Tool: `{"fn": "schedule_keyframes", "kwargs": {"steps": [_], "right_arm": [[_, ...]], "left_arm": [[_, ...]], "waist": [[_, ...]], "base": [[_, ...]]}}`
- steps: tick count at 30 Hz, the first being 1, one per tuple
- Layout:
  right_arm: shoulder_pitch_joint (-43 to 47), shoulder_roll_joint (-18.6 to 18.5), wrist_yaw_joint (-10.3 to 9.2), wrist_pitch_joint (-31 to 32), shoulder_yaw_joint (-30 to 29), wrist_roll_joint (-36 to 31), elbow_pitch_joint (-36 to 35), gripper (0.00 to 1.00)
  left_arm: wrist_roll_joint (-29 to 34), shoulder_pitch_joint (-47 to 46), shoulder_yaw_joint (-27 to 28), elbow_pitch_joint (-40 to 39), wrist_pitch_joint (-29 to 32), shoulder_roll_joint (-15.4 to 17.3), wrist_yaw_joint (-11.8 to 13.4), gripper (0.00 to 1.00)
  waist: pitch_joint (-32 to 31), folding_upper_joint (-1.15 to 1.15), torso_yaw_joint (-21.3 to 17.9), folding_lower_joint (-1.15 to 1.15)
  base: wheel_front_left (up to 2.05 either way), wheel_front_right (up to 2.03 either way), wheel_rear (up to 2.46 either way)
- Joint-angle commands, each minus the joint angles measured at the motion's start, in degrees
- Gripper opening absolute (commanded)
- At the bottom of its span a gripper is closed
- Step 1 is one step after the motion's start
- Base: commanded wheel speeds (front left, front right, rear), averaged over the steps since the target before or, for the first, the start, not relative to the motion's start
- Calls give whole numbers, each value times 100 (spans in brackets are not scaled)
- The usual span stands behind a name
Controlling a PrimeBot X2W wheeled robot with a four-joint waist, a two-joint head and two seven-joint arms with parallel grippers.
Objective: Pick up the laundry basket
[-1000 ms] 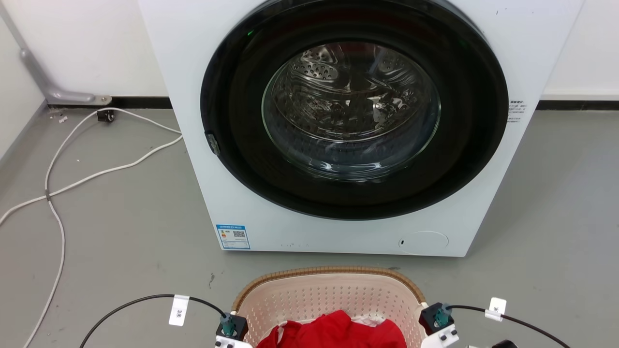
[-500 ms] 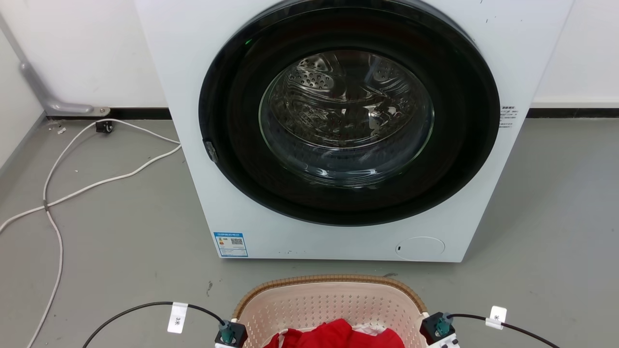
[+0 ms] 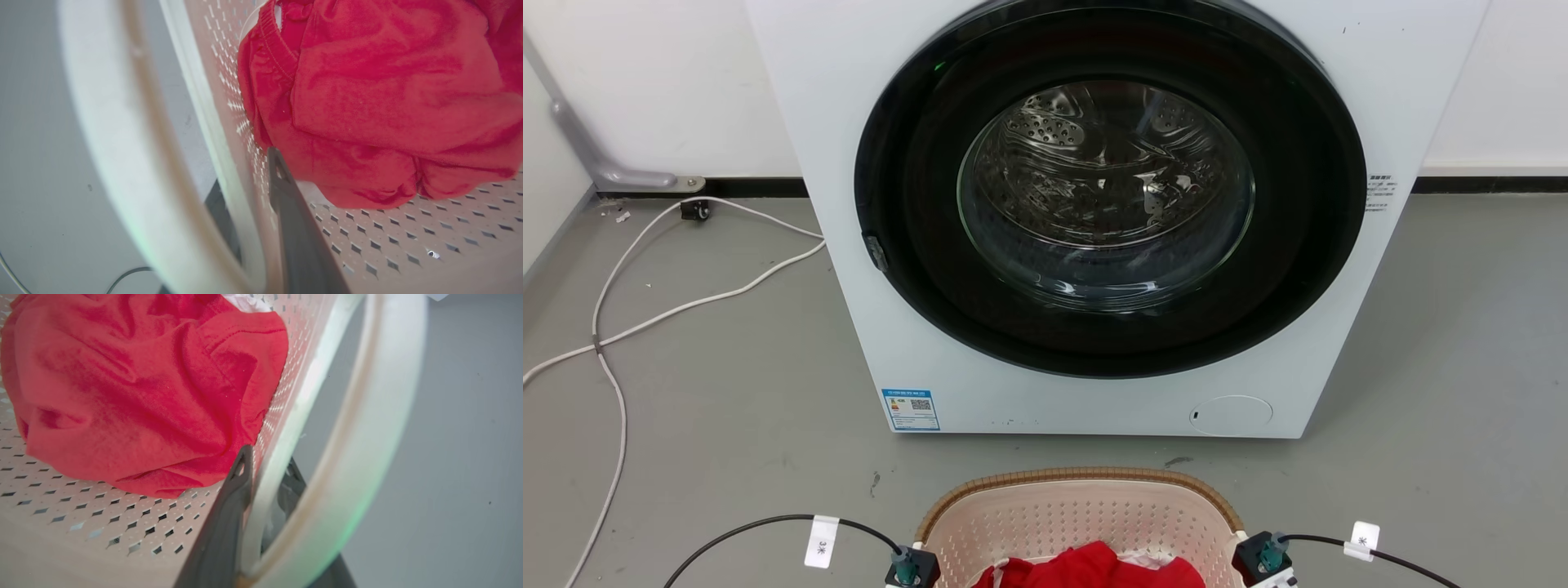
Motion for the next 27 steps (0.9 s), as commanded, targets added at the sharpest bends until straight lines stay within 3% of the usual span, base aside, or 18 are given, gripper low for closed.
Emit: {"fn": "schedule_keyframes", "kwargs": {"steps": [1, 27], "right_arm": [[-42, -99, 32, -7, 72, 3, 48, 0], [-139, -88, 31, -143, 578, 485, 168, 0]], "left_arm": [[4, -101, -24, 10, -81, 134, -9, 0], [-283, -151, -304, 107, -192, 148, -8, 0]], "waist": [[3, -1, -2, 0], [36, -1, 0, 0]], "base": [[0, 0, 0], [0, 0, 0]]}}
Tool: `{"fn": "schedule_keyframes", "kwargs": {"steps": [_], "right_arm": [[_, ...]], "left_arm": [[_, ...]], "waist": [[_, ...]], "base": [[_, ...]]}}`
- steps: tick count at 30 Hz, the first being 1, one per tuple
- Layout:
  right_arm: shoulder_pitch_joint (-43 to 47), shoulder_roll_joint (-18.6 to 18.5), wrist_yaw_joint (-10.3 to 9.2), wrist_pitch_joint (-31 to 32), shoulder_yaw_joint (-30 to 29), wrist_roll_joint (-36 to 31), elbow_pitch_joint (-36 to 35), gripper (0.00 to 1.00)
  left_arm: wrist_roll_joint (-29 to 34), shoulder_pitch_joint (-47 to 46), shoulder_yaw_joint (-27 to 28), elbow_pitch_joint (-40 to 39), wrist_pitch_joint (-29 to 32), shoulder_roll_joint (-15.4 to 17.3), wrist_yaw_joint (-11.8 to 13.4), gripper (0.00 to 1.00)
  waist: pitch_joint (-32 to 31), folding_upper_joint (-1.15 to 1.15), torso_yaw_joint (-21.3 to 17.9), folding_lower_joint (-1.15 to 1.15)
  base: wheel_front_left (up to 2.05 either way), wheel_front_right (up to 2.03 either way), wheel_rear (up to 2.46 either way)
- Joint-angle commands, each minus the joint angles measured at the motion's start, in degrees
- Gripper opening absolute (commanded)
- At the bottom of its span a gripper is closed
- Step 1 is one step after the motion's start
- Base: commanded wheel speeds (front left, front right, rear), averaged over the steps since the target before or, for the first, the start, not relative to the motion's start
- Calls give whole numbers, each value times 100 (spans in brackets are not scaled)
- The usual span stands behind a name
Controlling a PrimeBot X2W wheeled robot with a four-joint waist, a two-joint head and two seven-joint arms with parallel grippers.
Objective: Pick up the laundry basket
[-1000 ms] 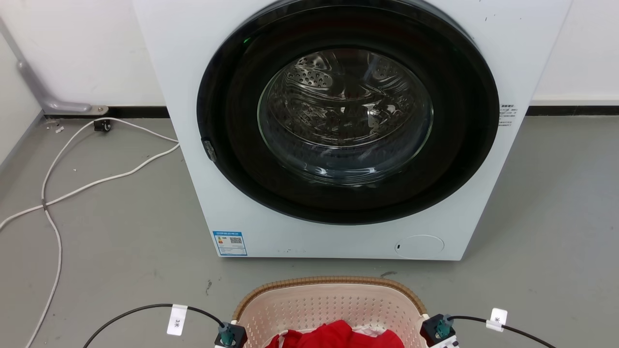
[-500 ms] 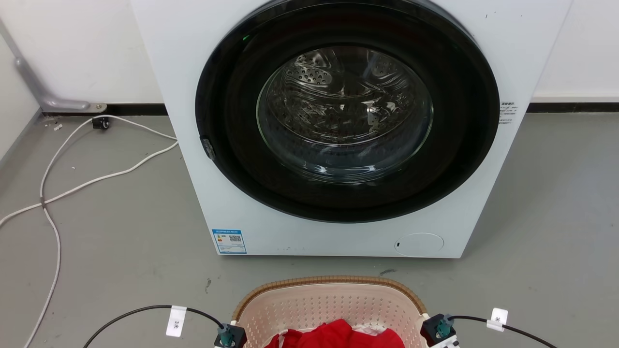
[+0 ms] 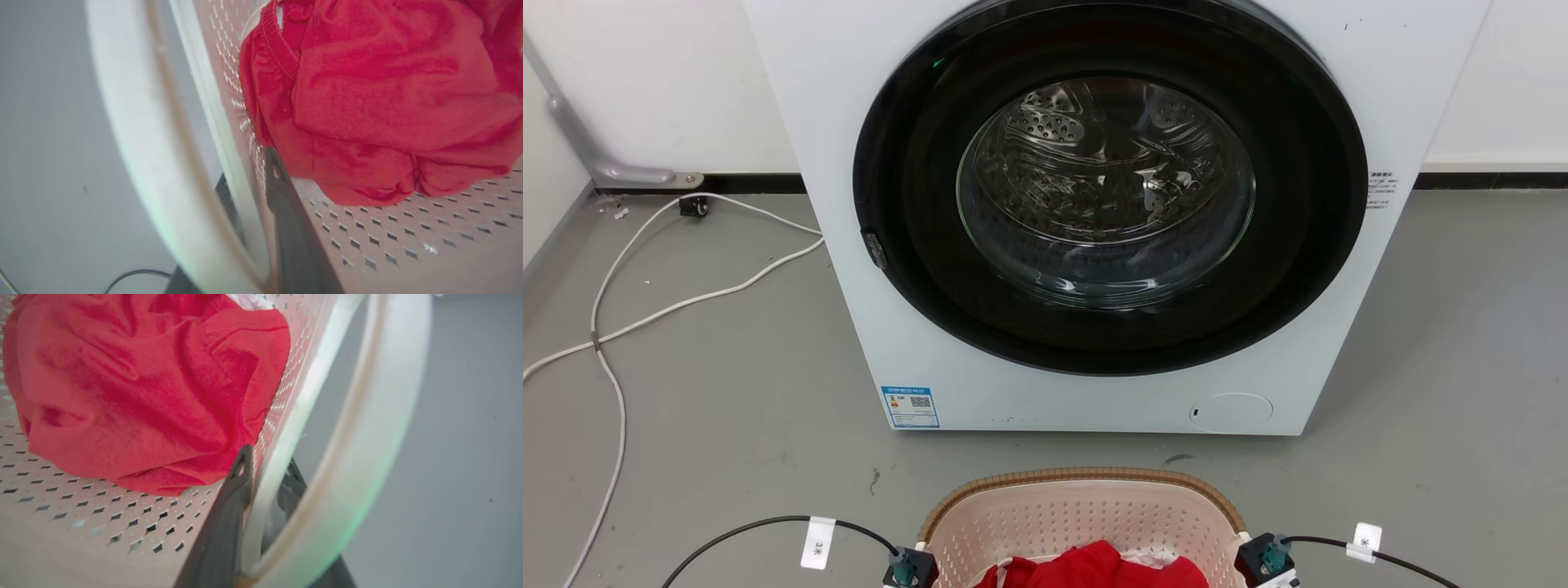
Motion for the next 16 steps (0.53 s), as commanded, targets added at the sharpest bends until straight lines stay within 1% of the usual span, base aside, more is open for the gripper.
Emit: {"fn": "schedule_keyframes", "kwargs": {"steps": [1, 16], "right_arm": [[-53, -68, 30, -17, 71, -16, 39, 0], [-93, -56, 30, -57, 299, 206, 85, 0]], "left_arm": [[-7, -107, -34, 15, -52, 133, -7, 0], [-130, -110, -174, 36, -86, 153, -7, 0]], "waist": [[-2, 0, -1, 0], [-5, 0, -21, 0]], "base": [[0, 0, 0], [0, 0, 0]]}}
